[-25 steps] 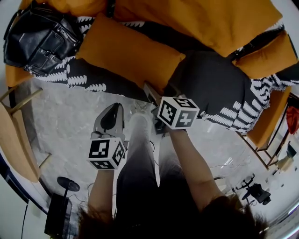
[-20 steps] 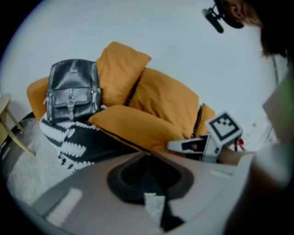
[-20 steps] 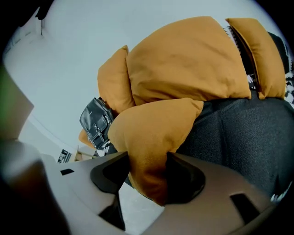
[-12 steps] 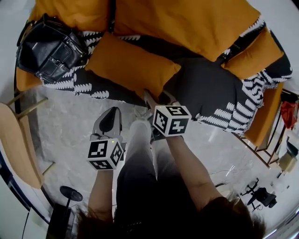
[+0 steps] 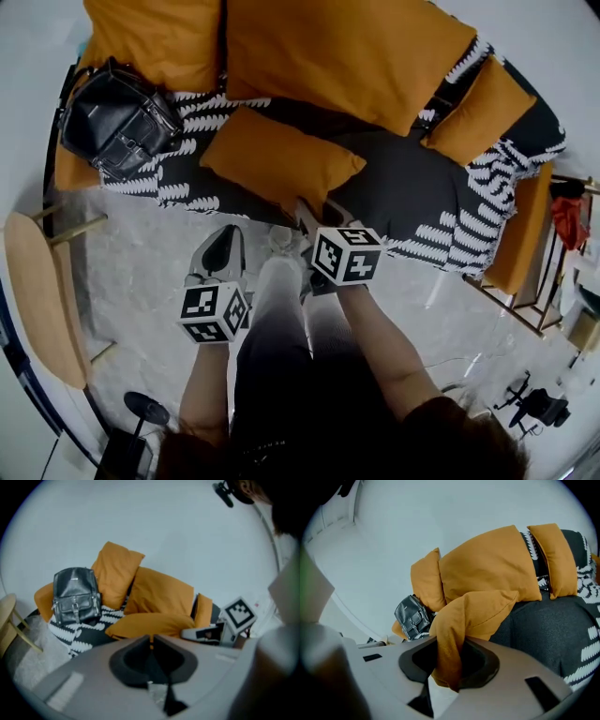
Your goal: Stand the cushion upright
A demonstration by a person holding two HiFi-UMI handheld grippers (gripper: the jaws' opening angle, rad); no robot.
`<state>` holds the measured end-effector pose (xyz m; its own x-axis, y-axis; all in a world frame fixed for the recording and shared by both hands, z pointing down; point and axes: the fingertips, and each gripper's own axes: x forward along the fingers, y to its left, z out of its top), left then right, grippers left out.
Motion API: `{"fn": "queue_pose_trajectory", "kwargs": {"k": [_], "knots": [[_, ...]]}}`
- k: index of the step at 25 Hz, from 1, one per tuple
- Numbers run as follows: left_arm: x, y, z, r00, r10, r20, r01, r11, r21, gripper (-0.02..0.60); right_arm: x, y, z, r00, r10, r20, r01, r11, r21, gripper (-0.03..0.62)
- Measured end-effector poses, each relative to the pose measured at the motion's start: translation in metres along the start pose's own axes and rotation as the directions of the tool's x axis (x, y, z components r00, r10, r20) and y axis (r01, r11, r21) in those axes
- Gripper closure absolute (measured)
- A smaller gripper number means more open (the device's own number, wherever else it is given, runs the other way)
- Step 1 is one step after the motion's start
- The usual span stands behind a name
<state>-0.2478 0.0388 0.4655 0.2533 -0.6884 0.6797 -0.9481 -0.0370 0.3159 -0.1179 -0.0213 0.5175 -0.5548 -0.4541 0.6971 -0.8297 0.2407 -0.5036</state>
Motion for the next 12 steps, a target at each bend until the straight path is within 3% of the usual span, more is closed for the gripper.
{"fn": "queue_pose_trajectory", "kwargs": {"k": [3,12], "knots": [[-0.008,-0.013,0.006,1.0,-0.007,0.016,0.007,1.0,0.011,0.552,-0.021,-0.001,0.008,1.0,0.014,0.022,-0.015,0.999,0.04,0.493],[-0.032,-0.07,0.011,0.998,-0.062,0.015,0.061,0.996,0.07,0.552,-0.103,-0.003,0.025,0.995,0.054,0.08,-0.053,0.998,-0.014,0.496]]}}
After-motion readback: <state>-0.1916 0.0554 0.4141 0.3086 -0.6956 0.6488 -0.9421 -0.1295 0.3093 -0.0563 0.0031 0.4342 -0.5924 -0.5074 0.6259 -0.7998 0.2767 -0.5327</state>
